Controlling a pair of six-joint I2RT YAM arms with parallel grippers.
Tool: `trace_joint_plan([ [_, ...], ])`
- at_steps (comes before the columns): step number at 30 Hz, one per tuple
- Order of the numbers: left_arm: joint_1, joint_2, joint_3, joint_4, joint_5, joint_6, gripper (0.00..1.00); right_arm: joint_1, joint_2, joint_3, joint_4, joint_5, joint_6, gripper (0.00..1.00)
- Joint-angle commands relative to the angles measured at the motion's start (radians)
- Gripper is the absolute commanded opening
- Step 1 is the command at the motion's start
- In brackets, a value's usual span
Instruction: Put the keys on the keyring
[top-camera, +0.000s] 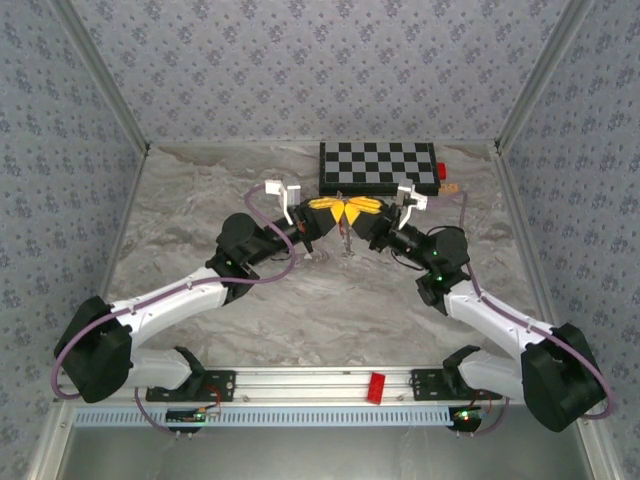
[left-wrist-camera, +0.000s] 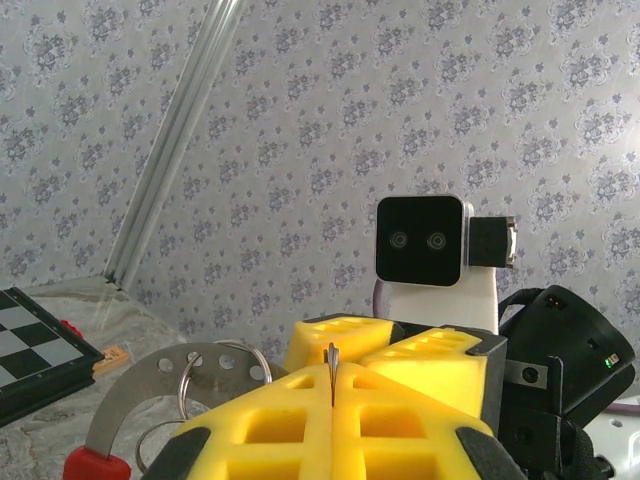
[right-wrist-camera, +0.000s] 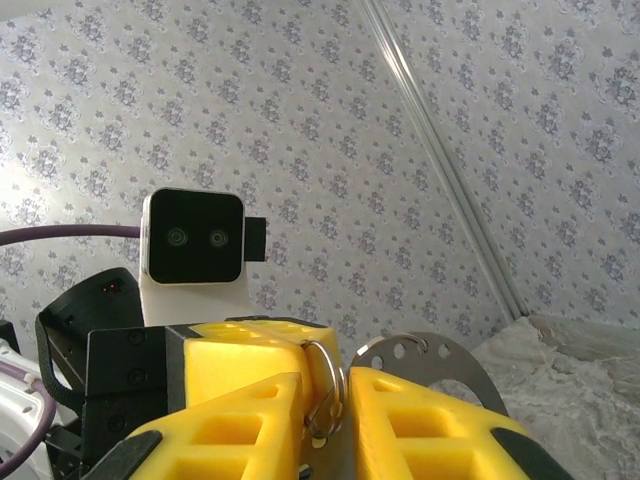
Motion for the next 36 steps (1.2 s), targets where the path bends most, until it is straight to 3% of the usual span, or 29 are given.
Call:
trace_joint_plan([
  [1,-0.01,-0.003,0.017,0.045,0.024,-0.013,0.0,0.014,0.015,0.044,0.037,-0.042,0.014,0.18],
  [5,-0.01,-0.002,0.019,0.044,0.028,-0.015,0.0,0.016,0.033,0.058,0.044,-0.073,0.023,0.0],
  [10,-0.008,-0.007,0.023,0.016,0.031,-0.012,0.0,0.007,0.028,0.067,0.008,-0.111,0.014,0.0],
  [15,0.031,-0.036,0.03,-0.072,0.065,-0.006,0.21,-0.045,-0.016,0.075,-0.12,-0.156,-0.023,0.0],
  [19,0.096,-0.077,0.025,-0.156,0.134,0.013,0.31,-0.102,-0.06,0.11,-0.318,-0.241,-0.103,0.0],
  [25,0.135,-0.138,0.062,-0.424,0.226,0.167,0.32,-0.129,-0.103,0.212,-0.73,-0.336,-0.351,0.0],
  [36,0.145,-0.104,0.112,-0.534,0.347,0.224,0.28,-0.108,-0.057,0.307,-0.969,-0.382,-0.512,0.0],
])
